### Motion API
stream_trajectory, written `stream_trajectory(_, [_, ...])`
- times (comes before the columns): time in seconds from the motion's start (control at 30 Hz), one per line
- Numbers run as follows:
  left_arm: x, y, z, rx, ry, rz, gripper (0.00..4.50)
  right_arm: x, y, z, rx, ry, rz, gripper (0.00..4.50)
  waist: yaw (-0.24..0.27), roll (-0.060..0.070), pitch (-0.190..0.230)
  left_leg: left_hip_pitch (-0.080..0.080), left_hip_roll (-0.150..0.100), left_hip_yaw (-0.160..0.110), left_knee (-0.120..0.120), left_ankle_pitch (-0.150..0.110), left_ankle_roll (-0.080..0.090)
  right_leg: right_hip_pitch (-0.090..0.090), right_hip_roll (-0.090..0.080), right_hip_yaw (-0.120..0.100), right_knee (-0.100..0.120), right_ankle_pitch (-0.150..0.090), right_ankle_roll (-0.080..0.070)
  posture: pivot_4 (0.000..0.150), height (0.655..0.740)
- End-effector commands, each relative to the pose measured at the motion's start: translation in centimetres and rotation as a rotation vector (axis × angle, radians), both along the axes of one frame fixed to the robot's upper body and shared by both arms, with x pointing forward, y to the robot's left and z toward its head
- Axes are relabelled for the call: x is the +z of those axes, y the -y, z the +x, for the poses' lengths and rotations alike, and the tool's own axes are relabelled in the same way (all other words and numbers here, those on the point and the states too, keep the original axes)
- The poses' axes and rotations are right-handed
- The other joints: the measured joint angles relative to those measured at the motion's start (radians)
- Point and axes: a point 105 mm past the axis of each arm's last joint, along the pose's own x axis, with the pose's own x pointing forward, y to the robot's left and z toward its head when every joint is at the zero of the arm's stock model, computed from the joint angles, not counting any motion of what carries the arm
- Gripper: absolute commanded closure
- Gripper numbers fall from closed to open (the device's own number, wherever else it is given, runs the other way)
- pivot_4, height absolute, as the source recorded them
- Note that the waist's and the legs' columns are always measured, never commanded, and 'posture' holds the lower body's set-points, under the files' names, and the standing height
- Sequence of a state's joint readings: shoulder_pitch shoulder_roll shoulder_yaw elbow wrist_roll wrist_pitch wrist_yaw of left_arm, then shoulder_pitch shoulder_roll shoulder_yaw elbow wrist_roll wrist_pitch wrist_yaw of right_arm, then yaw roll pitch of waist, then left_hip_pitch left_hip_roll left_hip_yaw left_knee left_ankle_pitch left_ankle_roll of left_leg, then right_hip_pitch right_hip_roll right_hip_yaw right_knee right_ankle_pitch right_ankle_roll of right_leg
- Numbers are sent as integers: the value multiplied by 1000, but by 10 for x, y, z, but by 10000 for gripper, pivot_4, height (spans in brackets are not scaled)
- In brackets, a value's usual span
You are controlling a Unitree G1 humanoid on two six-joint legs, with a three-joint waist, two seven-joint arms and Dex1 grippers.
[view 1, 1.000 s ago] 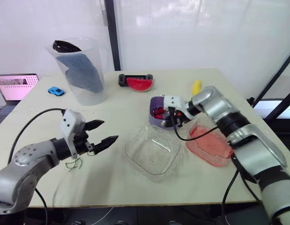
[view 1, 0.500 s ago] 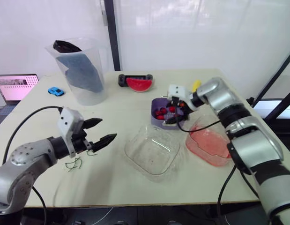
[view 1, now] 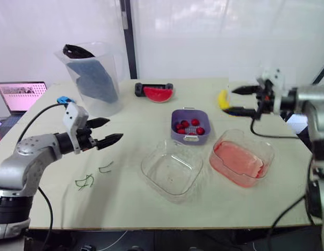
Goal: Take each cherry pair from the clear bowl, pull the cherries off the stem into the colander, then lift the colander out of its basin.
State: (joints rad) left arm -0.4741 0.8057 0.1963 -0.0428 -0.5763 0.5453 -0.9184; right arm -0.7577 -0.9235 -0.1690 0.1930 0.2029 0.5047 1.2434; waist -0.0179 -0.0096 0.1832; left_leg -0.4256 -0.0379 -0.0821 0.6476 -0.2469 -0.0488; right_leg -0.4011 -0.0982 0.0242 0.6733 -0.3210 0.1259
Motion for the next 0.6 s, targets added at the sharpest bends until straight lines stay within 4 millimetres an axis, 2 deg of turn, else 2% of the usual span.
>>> stream_trajectory(0.03, [0, -10, -1, 13, 27, 51, 0, 24, 6, -29, -18, 138, 71, 332, -4, 1, 1, 0, 0, 1, 1, 0, 0, -1, 0, 1, 1, 0, 0, 1500, 7400])
stream_trajectory(0.17, [-10, -25, 1, 65, 18, 77, 0, 9, 24, -49, -101, 137, 137, 332, -1, 1, 0, 1, 0, 1, 1, 0, 1, -1, 0, 2, 4, 0, 0, 1500, 7400])
stream_trajectory(0.3, [-13, -34, -1, 92, 27, 79, 0, -4, 34, -60, -169, 130, 168, 332, 1, 1, 0, 2, 0, 1, 3, -1, 3, 1, 0, 1, 5, 0, 0, 1500, 7400])
stream_trajectory(0.5, [-16, -40, -2, 107, 15, 76, 0, -7, 30, -61, -191, 135, 197, 332, -1, 1, 0, 4, 1, 1, 3, -1, 3, 3, 0, 1, 5, 0, 0, 1500, 7400])
stream_trajectory(0.6, [-15, -37, -6, 60, -23, 68, 0, -9, 27, -60, -189, 128, 194, 332, 0, 1, 0, 4, 1, 1, 3, -1, 3, 3, 0, 1, 5, 0, 0, 1500, 7400])
